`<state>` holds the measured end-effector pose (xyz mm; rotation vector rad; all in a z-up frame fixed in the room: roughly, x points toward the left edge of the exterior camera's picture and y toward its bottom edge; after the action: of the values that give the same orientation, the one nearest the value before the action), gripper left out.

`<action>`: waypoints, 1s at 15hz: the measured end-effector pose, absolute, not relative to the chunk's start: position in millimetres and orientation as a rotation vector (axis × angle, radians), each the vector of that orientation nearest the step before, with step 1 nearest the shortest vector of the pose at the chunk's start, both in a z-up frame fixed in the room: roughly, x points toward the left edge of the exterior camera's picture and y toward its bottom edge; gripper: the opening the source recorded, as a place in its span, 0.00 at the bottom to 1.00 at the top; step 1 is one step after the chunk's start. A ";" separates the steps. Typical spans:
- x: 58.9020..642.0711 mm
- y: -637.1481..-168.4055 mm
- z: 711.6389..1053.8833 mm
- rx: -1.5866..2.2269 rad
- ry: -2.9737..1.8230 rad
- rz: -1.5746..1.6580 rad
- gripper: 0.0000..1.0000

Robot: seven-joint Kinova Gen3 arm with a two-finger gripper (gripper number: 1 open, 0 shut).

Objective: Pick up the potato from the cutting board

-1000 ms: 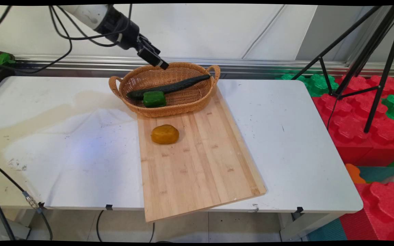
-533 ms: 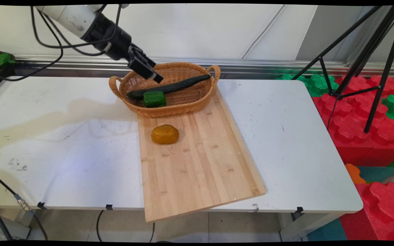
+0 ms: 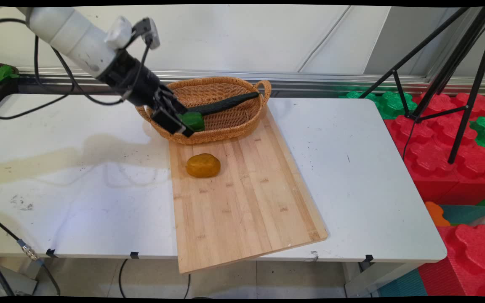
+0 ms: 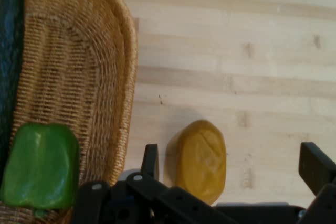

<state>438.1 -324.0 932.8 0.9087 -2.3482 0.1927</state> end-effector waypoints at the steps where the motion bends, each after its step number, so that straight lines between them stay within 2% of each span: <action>1: 435.9 -322.5 926.6 0.904 -2.364 0.194 1.00; 15: 392.9 -339.2 839.9 0.826 -2.530 0.170 1.00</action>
<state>392.9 -339.2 839.9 0.8262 -2.5304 0.1698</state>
